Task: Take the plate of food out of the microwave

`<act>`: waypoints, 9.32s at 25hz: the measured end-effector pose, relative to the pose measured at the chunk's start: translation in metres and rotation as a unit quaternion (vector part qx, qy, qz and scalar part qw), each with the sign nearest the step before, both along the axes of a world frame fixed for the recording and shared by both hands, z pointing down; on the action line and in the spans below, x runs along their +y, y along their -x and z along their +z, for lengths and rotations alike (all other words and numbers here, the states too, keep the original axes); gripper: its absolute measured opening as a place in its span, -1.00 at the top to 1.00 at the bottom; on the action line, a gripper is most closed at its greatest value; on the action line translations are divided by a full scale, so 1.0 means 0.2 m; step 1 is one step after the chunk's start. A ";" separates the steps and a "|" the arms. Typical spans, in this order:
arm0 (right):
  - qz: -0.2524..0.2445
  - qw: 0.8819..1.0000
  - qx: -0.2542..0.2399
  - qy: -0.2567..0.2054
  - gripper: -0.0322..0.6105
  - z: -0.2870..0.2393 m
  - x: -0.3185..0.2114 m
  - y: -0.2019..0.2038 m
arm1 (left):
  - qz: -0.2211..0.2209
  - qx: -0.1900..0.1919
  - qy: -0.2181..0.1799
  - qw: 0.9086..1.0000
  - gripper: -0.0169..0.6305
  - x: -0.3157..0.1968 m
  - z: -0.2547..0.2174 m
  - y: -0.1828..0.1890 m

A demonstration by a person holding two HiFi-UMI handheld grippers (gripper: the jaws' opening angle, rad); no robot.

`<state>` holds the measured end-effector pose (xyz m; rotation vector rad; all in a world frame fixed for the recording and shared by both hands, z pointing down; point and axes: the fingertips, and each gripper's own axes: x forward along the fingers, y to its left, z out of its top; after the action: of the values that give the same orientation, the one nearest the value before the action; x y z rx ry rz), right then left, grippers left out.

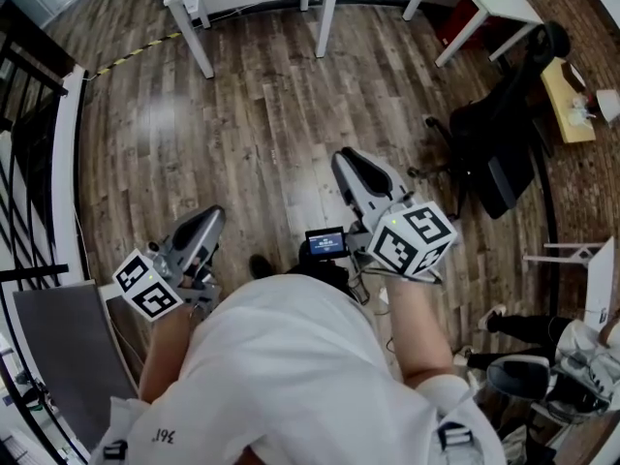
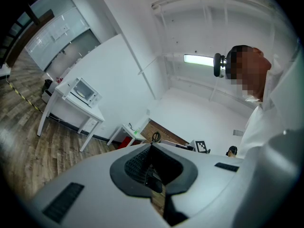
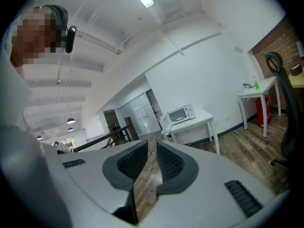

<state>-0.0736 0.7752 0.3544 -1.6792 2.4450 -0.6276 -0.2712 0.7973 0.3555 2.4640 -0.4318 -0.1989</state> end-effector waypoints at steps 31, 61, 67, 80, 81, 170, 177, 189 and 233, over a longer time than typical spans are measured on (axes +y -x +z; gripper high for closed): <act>-0.028 0.999 0.000 0.034 0.79 0.19 -0.22 -0.39 | -0.028 -0.011 0.027 0.999 0.93 -0.20 0.09 -0.43; 0.030 0.998 0.018 0.048 0.79 0.14 -1.65 -0.02 | 0.019 -0.039 0.031 0.999 0.93 -1.76 0.15 -0.17; 0.028 0.998 0.014 0.049 0.79 0.18 -1.87 -0.11 | 0.010 -0.054 0.026 0.998 0.93 -1.95 0.17 -0.25; -0.026 0.998 0.049 0.038 0.79 0.14 -2.69 -0.63 | -0.062 -0.057 -0.003 0.996 0.93 -2.72 0.04 -0.77; -0.030 0.997 0.053 0.039 0.79 0.14 -2.74 -0.68 | -0.071 -0.059 -0.006 0.996 0.93 -2.78 0.03 -0.82; -0.213 0.928 0.281 0.121 0.79 0.87 -5.83 -0.22 | -0.228 -0.235 0.128 0.936 0.93 -5.78 0.81 -0.98; -0.261 0.869 0.413 0.082 0.79 1.04 -5.89 -0.16 | -0.232 -0.239 0.155 0.930 0.92 -5.85 0.93 -0.92; -0.306 0.734 0.607 -0.003 0.68 1.18 -5.95 -0.05 | -0.227 -0.234 0.180 0.928 0.92 -5.88 1.02 -0.87; -0.338 0.654 0.655 -0.172 0.83 1.05 -5.55 -0.10 | -0.228 -0.071 0.271 0.932 0.74 -5.99 1.09 -0.84</act>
<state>-0.0541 -0.3353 0.5647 -1.0008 3.6465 1.6137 -0.1036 -0.4008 0.5729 1.8122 -0.9808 -0.0725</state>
